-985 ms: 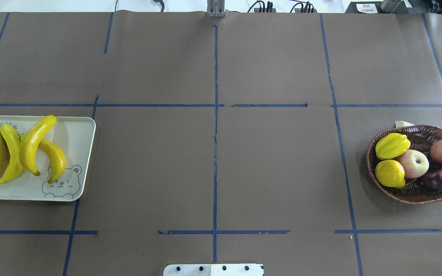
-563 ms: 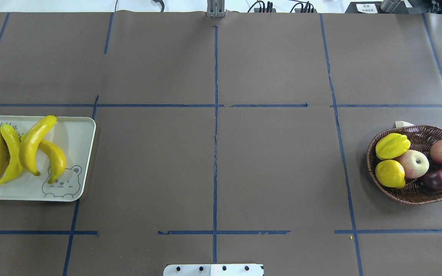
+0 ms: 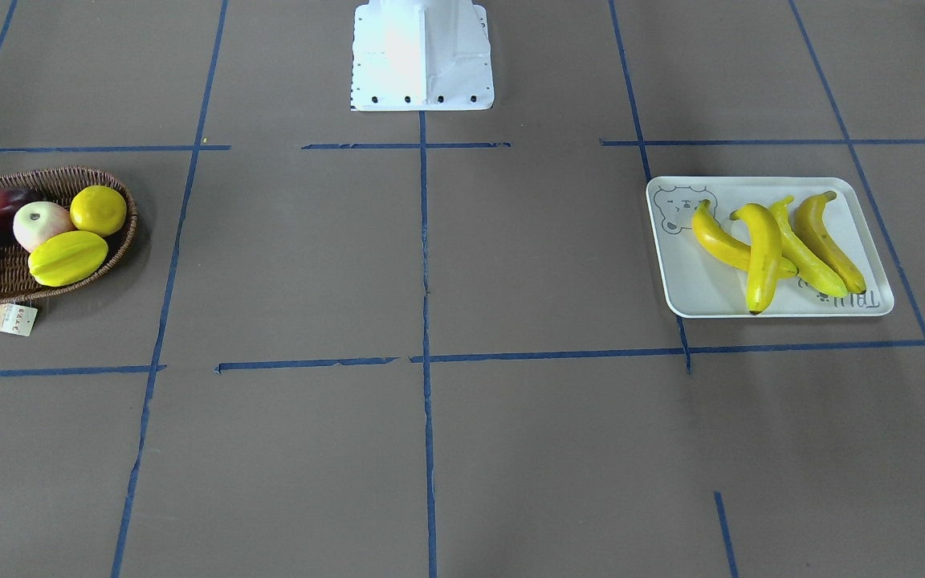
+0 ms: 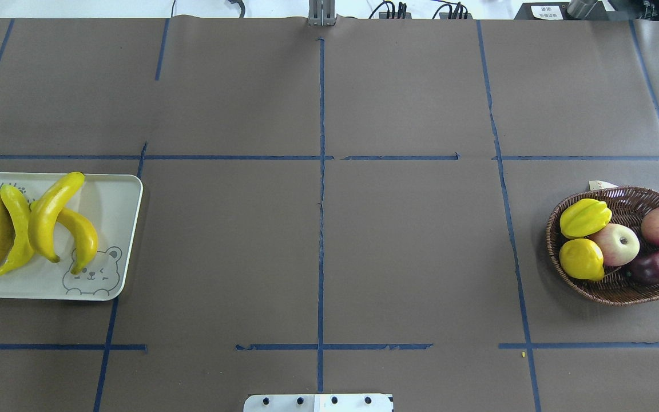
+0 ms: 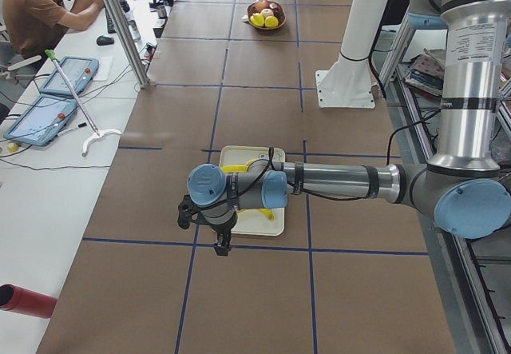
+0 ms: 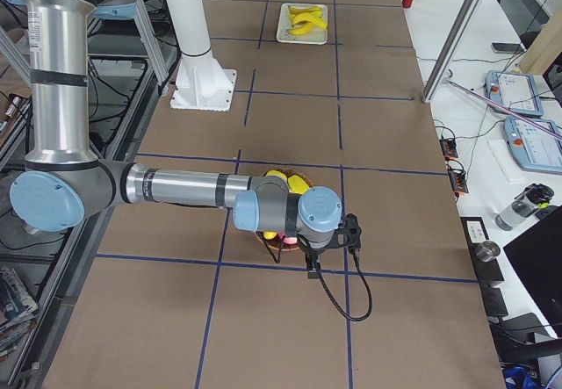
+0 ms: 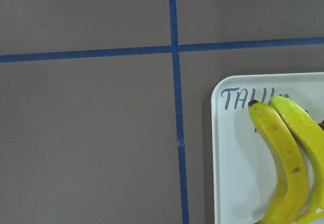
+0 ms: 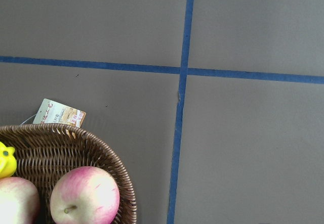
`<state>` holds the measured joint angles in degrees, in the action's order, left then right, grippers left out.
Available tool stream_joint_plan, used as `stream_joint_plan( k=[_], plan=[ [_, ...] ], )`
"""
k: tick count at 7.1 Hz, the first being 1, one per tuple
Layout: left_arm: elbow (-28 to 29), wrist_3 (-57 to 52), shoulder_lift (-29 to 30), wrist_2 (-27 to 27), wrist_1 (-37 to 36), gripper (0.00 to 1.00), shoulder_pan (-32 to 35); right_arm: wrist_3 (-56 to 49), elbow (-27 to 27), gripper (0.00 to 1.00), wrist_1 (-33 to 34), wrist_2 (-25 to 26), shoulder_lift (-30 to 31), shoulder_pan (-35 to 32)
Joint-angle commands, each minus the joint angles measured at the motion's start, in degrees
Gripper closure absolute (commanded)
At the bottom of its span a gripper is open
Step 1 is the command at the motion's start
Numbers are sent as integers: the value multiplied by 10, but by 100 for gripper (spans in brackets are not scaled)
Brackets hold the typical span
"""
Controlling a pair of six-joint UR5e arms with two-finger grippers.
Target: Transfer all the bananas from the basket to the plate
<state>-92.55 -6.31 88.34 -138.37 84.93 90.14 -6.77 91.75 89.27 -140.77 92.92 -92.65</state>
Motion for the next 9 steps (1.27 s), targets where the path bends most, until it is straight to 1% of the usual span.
stream_joint_plan(
  k=[1,5,9],
  plan=[
    [-1,21,-5,1,1,1,28,1,2,0,0,1,-3,-10],
    [0,22,-5,1,1,1,28,1,1,0,2,0,-1,-11],
    [1,22,-5,0,1,1,28,1,12,0,3,2,5,-20]
  ],
)
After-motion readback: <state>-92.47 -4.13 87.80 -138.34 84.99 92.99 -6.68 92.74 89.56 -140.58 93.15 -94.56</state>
